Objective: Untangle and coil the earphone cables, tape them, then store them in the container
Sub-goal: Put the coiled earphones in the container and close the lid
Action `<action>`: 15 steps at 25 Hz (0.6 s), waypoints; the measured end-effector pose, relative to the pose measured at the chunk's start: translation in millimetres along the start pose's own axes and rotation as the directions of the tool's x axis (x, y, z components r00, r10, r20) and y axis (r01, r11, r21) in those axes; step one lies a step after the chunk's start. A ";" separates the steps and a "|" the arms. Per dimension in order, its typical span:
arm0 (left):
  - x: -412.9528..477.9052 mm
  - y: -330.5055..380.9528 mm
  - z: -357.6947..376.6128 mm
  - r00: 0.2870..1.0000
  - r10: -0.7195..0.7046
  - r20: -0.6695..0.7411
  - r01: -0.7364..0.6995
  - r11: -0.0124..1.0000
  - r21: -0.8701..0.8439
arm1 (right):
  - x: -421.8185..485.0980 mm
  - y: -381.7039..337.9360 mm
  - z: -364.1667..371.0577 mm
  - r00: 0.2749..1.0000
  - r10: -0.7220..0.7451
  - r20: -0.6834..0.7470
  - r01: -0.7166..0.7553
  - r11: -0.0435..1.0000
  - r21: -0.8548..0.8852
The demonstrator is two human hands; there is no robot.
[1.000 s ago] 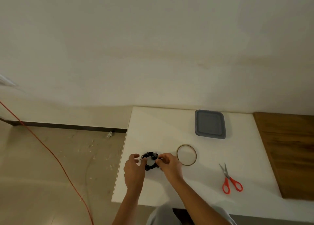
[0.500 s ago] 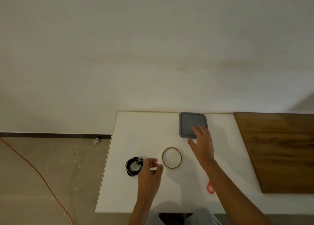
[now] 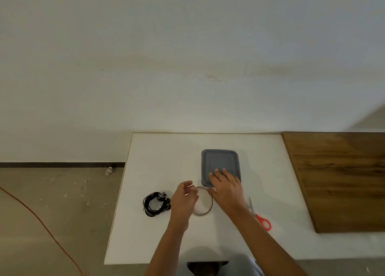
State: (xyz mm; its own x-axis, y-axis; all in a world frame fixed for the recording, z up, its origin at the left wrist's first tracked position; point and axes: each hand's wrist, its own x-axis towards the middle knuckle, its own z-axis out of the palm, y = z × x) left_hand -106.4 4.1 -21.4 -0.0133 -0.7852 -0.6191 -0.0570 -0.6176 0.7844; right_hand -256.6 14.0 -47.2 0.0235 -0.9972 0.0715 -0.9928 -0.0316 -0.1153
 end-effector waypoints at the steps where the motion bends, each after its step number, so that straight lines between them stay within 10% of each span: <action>1: 2.0 -3.6 1.1 0.999 -0.035 0.009 0.035 0.997 -0.065 | -9.0 -3.7 -0.4 1.000 -0.028 0.009 0.028 0.999 0.021; 15: 7.5 -16.8 -9.4 0.999 0.045 0.006 -0.045 0.997 -0.058 | -10.4 -53.3 2.5 0.988 -0.038 0.152 0.072 0.972 -0.224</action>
State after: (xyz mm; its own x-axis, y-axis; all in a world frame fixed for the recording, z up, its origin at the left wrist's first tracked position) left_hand -96.2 8.2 -38.9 -0.0214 -0.8121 -0.5831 0.0013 -0.5832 0.8123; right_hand -203.6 25.8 -44.3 0.0792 -0.9940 -0.0759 -0.9895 -0.0876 0.1148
